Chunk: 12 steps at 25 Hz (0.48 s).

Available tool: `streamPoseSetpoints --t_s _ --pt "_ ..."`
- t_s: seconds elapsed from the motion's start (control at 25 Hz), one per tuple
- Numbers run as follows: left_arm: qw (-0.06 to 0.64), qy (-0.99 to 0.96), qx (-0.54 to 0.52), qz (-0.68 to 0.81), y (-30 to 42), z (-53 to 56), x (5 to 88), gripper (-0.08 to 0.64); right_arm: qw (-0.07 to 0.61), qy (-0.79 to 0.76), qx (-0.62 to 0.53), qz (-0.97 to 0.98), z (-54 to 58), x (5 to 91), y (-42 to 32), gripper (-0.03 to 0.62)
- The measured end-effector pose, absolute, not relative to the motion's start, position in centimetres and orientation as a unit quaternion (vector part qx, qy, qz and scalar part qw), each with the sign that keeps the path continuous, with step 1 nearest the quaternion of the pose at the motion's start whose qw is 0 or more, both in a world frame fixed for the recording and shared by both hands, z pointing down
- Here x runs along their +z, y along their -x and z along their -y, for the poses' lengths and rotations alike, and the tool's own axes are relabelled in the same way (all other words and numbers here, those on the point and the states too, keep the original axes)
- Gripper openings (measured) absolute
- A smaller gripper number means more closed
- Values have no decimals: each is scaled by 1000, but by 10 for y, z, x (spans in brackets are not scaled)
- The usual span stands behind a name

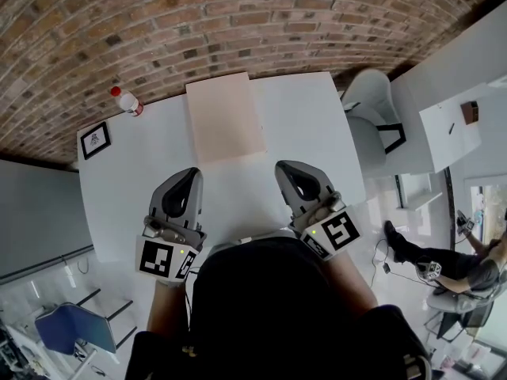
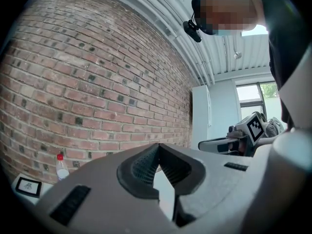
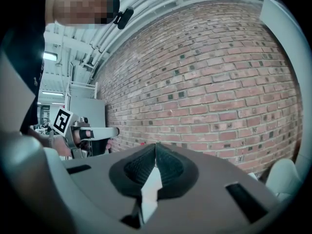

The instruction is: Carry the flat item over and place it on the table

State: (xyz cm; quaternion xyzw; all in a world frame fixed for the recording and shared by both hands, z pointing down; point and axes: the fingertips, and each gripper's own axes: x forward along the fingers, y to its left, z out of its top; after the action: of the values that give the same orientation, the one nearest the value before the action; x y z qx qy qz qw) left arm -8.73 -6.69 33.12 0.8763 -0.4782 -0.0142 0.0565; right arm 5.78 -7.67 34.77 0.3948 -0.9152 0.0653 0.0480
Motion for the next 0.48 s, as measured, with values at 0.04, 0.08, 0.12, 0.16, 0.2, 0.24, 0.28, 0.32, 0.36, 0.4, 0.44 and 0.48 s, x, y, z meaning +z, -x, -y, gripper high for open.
streamPoseSetpoints --t_s 0.04,0.08,0.12,0.16,0.2,0.24,0.28,0.32,0.36,0.4,0.44,0.48 --pt "57 -877 -13 478 87 67 332 5 47 -395 65 915 77 347 -59 12" --pt "57 -877 -11 478 86 66 333 5 47 -396 65 915 77 347 -59 12" --pt "57 -877 -9 478 85 66 334 5 46 -396 64 915 77 346 -60 12" --pt "57 -876 -8 478 84 66 334 5 46 -397 64 915 77 346 -60 12" --pt "58 -876 -8 478 84 66 335 5 47 -397 64 915 77 346 -61 12" --pt "59 -876 -8 478 83 66 335 5 47 -397 64 915 77 346 -61 12" --pt "59 -876 -9 478 83 66 335 5 48 -397 64 914 77 346 -61 12" --pt "60 -876 -9 478 82 66 335 5 48 -397 65 914 78 346 -61 12" --pt "59 -877 -9 477 81 66 335 5 48 -397 65 914 78 347 -61 12" --pt "59 -877 -8 476 81 66 335 4 49 -397 65 914 78 347 -61 12" --pt "58 -878 -8 476 80 66 334 5 49 -396 66 914 78 347 -61 12" --pt "57 -878 -7 475 79 66 334 5 49 -396 66 915 78 348 -61 12"
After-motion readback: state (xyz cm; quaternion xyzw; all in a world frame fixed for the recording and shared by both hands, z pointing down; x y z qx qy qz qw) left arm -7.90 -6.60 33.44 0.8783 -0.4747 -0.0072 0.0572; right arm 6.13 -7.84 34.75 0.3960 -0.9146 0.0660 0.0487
